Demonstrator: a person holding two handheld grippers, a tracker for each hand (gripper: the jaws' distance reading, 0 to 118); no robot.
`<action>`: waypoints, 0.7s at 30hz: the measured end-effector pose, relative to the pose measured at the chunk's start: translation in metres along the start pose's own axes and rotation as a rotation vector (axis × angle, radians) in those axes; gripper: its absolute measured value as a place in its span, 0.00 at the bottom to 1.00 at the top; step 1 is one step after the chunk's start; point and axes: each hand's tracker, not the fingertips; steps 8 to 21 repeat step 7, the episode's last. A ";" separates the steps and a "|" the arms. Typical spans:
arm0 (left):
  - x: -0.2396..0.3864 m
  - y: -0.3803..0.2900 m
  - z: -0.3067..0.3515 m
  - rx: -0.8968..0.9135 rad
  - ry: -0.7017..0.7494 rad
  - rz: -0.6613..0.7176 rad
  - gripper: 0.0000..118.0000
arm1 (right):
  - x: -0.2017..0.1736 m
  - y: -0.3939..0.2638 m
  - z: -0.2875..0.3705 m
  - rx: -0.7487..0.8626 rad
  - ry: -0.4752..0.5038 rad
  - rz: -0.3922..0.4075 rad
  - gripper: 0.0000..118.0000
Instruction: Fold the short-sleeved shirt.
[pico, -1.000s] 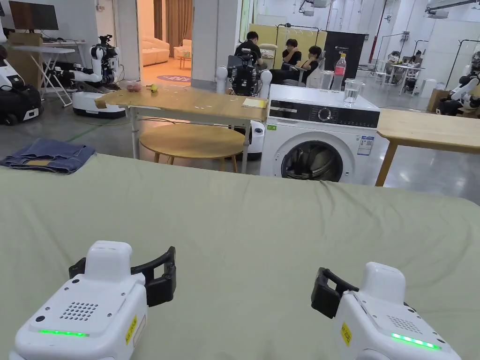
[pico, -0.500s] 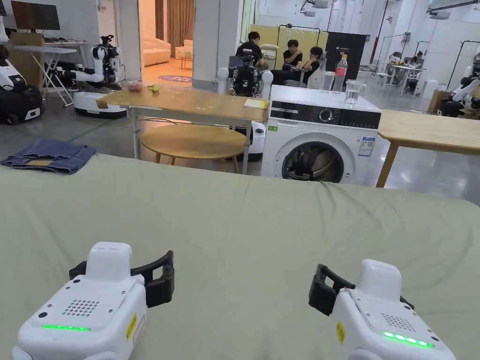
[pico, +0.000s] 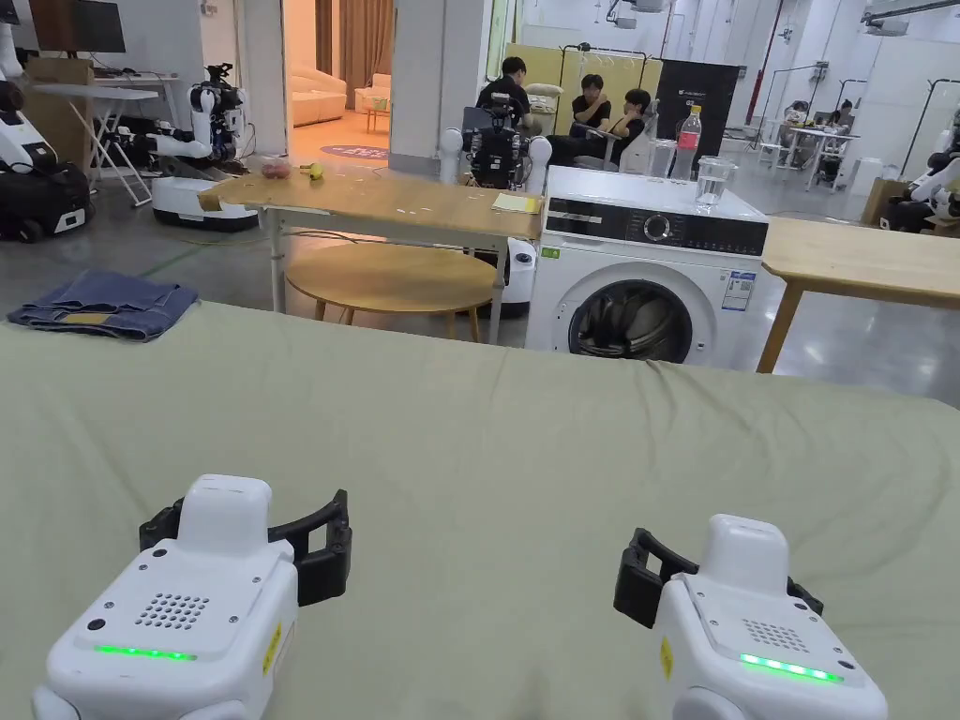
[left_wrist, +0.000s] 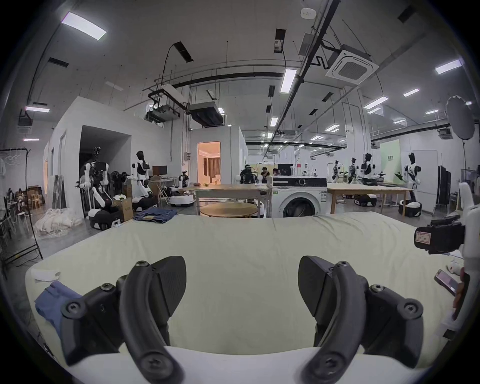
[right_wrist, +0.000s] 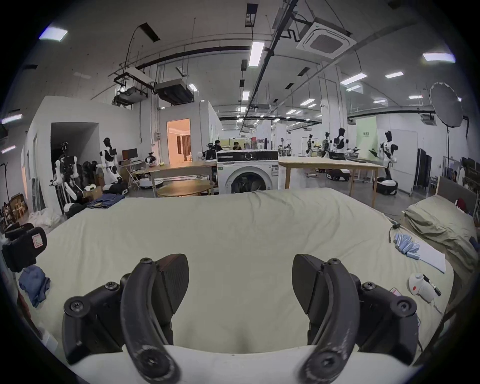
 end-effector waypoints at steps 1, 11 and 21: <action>0.000 -0.001 0.000 -0.002 -0.001 0.001 0.76 | 0.000 -0.001 0.000 0.002 0.000 0.007 0.72; 0.000 -0.006 -0.003 -0.018 0.004 -0.002 0.76 | 0.000 0.003 0.000 -0.028 0.028 0.021 0.72; 0.000 -0.006 -0.003 -0.018 0.004 -0.002 0.76 | 0.000 0.003 0.000 -0.028 0.028 0.021 0.72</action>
